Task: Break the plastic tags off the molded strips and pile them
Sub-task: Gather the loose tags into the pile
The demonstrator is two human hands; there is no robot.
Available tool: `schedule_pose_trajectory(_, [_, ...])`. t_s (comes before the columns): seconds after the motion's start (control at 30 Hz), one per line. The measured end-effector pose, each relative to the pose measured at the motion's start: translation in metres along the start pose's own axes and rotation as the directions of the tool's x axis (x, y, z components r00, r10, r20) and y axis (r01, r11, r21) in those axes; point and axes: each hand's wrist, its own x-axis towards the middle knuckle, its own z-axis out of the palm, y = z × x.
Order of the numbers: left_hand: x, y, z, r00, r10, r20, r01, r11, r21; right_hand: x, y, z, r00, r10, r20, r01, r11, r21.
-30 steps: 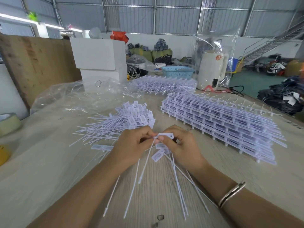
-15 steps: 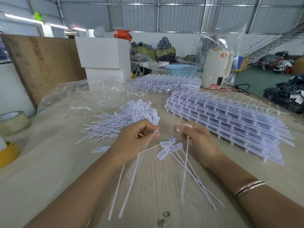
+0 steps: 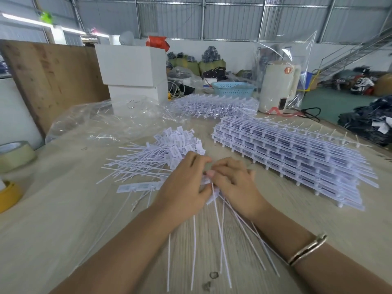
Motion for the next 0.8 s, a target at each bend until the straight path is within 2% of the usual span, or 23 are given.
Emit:
schedule_pose_trajectory(0.07, [0.0, 0.005, -0.001, 0.999, 0.035, 0.02, -0.035, 0.999, -0.006, 0.0, 0.001, 0.002, 0.998, -0.019, 0.056, 0.014, 0.996, 0.091])
schedule_pose_trajectory(0.13, [-0.001, 0.006, -0.005, 0.996, 0.065, 0.055, -0.064, 0.998, -0.013, 0.002, 0.003, -0.001, 0.999, -0.016, 0.042, 0.005, 0.966, 0.259])
schedule_pose_trajectory(0.27, [-0.001, -0.005, -0.012, 0.998, -0.018, 0.058, 0.012, 0.994, 0.108, 0.006, 0.011, -0.005, 0.998, 0.063, -0.015, -0.053, 0.919, 0.391])
schedule_pose_trajectory(0.33, [-0.001, -0.01, -0.011, 0.999, -0.03, 0.045, 0.023, 0.988, 0.15, 0.007, 0.012, -0.003, 0.997, 0.076, -0.031, -0.056, 0.909, 0.414])
schedule_pose_trajectory(0.5, [-0.001, -0.015, -0.011, 1.0, 0.004, 0.01, -0.005, 0.991, 0.131, 0.004, 0.008, -0.002, 0.997, 0.045, 0.056, -0.062, 0.933, 0.355])
schedule_pose_trajectory(0.67, [0.0, -0.02, -0.009, 0.998, -0.048, 0.033, 0.044, 0.99, 0.133, 0.003, 0.005, -0.004, 0.999, 0.003, 0.038, -0.016, 0.938, 0.346])
schedule_pose_trajectory(0.8, [0.001, -0.02, -0.01, 0.993, -0.106, 0.054, 0.109, 0.992, -0.055, 0.002, 0.006, -0.004, 0.998, -0.055, -0.023, 0.059, 0.928, 0.368])
